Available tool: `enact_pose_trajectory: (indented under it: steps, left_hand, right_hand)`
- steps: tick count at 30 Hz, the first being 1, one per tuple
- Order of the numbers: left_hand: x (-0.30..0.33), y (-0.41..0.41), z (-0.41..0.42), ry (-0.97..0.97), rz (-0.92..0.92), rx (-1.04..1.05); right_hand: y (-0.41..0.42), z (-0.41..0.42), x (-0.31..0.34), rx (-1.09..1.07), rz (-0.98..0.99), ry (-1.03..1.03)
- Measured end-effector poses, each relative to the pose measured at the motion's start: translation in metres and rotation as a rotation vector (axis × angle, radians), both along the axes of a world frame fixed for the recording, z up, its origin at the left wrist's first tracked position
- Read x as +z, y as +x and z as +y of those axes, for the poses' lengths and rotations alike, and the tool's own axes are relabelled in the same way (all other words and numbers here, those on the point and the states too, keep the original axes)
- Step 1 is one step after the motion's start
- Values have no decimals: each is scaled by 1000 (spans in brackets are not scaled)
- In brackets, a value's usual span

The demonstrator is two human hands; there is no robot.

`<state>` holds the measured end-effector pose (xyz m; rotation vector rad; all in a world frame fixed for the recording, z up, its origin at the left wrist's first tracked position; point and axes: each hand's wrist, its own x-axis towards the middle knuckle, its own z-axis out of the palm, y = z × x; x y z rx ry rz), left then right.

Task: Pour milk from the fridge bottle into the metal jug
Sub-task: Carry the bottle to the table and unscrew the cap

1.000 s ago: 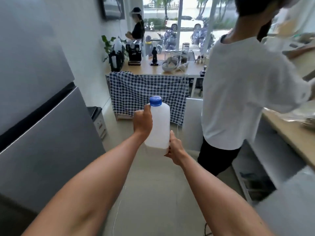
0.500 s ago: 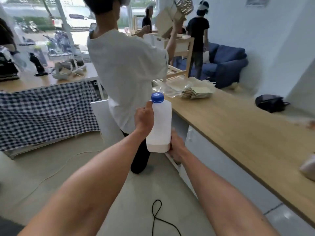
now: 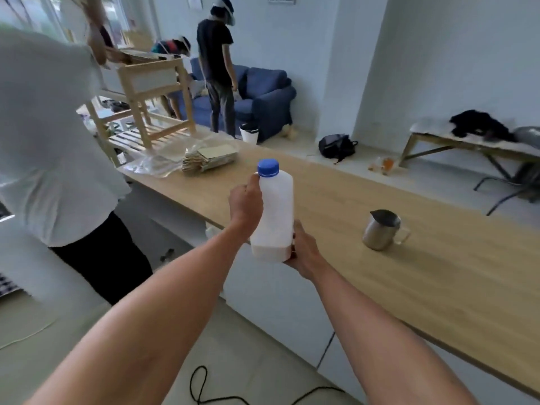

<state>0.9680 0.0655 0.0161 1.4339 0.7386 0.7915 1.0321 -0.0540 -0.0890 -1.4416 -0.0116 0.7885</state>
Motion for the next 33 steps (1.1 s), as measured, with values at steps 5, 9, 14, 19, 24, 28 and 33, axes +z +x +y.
enact_pose_trajectory:
  steps: [5,9,14,19,24,28,33]
  left_hand:
    - [-6,61,-38,-29,29,-157]
    - [-14,97,-59,-42,35,-245]
    - [-22,132,-70,-28,89,-372]
    - [-32,161,-73,-3,104,-434]
    - [-52,180,-77,17,151,-486]
    - [-65,192,-82,-15,164,-512]
    - [-74,204,-86,-28,169,-511]
  right_hand:
    - [43,-44,-5,-138,14,-8]
    - [70,-67,-16,-219,18,-32]
    - [95,-78,-27,-333,52,-28]
    - [111,-77,-27,-395,25,-74]
    - [123,-76,-39,-442,-1,-130]
    - [134,-78,-48,-446,-32,-189]
    - [146,-84,-55,-471,18,-192]
